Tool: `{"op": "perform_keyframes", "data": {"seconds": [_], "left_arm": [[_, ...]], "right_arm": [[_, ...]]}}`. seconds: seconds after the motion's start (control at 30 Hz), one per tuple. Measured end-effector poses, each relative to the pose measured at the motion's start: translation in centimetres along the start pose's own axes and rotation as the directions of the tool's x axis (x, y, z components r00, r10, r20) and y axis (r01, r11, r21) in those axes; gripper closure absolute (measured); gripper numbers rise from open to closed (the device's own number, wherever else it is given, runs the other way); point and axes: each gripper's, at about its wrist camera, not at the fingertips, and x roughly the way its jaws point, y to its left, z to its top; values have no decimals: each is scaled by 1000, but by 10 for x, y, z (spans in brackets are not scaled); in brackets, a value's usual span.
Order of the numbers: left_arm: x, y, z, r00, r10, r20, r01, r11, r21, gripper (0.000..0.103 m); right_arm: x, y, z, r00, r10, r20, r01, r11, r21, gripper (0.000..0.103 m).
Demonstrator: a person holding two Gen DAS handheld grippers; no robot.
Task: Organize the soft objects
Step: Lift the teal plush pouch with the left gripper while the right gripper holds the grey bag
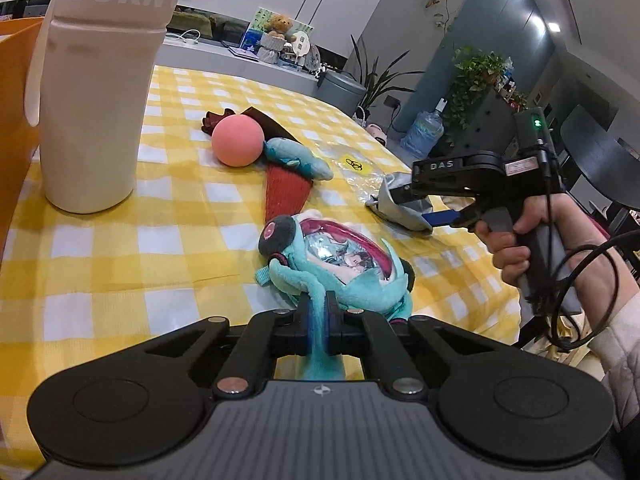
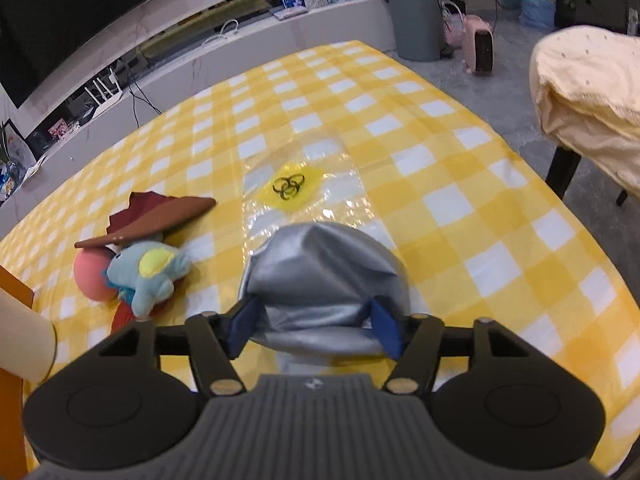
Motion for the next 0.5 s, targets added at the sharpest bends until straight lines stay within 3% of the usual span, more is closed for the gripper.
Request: {"op": "perform_keyframes", "data": {"seconds": [0.1, 0.13, 0.17, 0.27, 0.37, 0.5], "left_arm": [[-1, 0, -1, 1000, 7, 1, -7, 1000, 0, 98], [0, 0, -1, 1000, 12, -3, -12, 1000, 0, 98], [0, 1, -2, 1000, 19, -11, -19, 1000, 0, 98], [3, 2, -3, 999, 20, -32, -20, 1000, -11, 98], [8, 1, -3, 998, 37, -55, -37, 999, -8, 98], [9, 0, -4, 997, 46, -59, -47, 999, -18, 99]], "right_arm": [[4, 9, -2, 999, -37, 21, 38, 997, -60, 43], [5, 12, -3, 998, -53, 26, 55, 995, -85, 54], [6, 15, -4, 996, -78, 35, 82, 991, -105, 75], [6, 15, -5, 982, -177, 60, 183, 974, -136, 103], [1, 6, -1, 992, -115, 42, 118, 989, -89, 103], [-13, 11, 1, 994, -69, 83, 78, 992, -104, 103]]}}
